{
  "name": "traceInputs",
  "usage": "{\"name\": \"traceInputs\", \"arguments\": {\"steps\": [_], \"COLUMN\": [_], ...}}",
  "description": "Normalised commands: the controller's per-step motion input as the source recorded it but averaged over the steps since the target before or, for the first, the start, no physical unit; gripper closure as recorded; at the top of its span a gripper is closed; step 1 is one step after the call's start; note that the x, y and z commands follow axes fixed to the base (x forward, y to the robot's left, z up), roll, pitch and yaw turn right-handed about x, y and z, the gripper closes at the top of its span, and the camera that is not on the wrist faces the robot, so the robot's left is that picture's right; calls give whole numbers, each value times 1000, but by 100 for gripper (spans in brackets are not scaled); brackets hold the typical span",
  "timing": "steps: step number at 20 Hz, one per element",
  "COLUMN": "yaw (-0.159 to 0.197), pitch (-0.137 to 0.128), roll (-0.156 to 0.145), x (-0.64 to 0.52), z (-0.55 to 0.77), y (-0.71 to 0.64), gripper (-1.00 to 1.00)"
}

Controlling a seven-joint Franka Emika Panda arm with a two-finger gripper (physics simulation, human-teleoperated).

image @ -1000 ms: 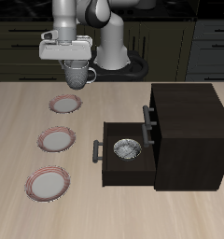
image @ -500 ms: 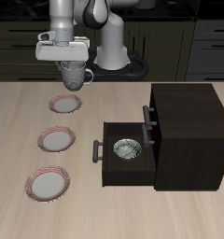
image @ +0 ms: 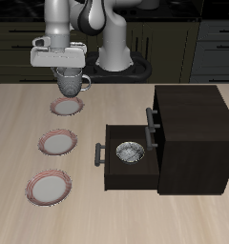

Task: Place the porcelain mug that is on the plate onto the nearest plate relative to the robot

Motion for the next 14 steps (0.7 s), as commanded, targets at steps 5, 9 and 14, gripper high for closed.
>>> {"name": "traceInputs", "arguments": {"steps": [5, 9, 14], "yaw": [21, 4, 3], "pitch": [-3, 31, 50], "roll": [-11, -29, -15], "x": [-3, 69, 73], "z": [-143, -204, -199], "y": [-88, -79, 10], "gripper": [100, 100, -100]}}
